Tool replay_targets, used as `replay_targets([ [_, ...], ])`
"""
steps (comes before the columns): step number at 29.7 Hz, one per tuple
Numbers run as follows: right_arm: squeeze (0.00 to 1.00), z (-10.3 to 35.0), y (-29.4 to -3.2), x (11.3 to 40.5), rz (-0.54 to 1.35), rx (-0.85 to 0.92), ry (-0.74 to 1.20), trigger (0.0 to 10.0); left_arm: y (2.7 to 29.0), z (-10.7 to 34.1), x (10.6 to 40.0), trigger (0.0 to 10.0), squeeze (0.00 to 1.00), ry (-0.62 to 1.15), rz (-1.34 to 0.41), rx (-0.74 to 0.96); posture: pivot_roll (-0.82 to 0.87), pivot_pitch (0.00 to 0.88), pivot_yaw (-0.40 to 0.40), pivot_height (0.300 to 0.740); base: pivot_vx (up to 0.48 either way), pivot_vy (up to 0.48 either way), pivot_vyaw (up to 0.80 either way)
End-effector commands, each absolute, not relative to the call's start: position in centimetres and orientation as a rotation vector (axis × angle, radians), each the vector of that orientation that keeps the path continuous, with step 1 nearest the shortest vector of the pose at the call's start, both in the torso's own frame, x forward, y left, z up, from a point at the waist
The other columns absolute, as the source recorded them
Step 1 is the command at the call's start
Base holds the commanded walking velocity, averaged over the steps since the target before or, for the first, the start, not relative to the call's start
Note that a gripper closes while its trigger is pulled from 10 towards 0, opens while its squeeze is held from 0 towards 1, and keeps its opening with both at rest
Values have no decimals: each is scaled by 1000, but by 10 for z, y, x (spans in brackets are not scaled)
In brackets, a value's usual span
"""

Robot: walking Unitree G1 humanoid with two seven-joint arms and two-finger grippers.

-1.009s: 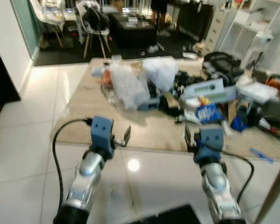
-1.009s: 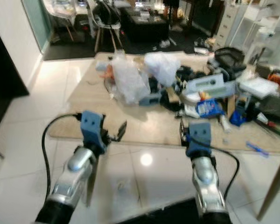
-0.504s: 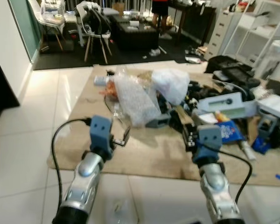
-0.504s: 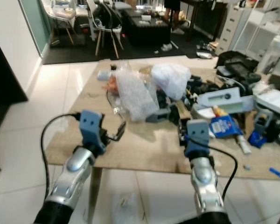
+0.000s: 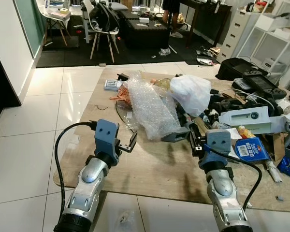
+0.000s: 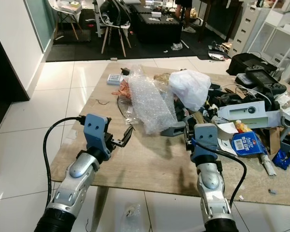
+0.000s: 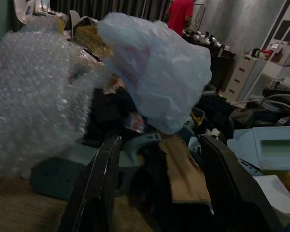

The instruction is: Picking trash to rubbish bin

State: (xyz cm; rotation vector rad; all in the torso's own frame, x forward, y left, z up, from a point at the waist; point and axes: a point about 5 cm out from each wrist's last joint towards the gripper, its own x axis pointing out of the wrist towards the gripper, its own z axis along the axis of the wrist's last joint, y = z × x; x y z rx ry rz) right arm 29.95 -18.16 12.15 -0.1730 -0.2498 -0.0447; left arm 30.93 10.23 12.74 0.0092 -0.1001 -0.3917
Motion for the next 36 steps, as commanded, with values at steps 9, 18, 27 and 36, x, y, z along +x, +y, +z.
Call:
replay_targets([
  [9, 0, 119, -185, 297, -58, -173, -233, 10000, 100, 124, 306, 10000, 0, -78, -415, 16, -102, 44, -37, 740, 0, -360, 0],
  [18, 0, 118, -185, 296, -61, -174, -227, 10000, 99, 123, 306, 10000, 0, -54, -427, -2, -101, 51, -34, 740, 0, -27, 0],
  [27, 0, 118, -185, 296, -62, -173, -226, 10000, 99, 122, 306, 10000, 0, -49, -426, 10, -101, 51, -32, 740, 0, 320, 0],
  [36, 0, 120, -187, 296, -70, -171, -235, 10000, 98, 122, 306, 10000, 0, -52, -436, 22, -104, 49, -27, 740, 0, 0, 0],
])
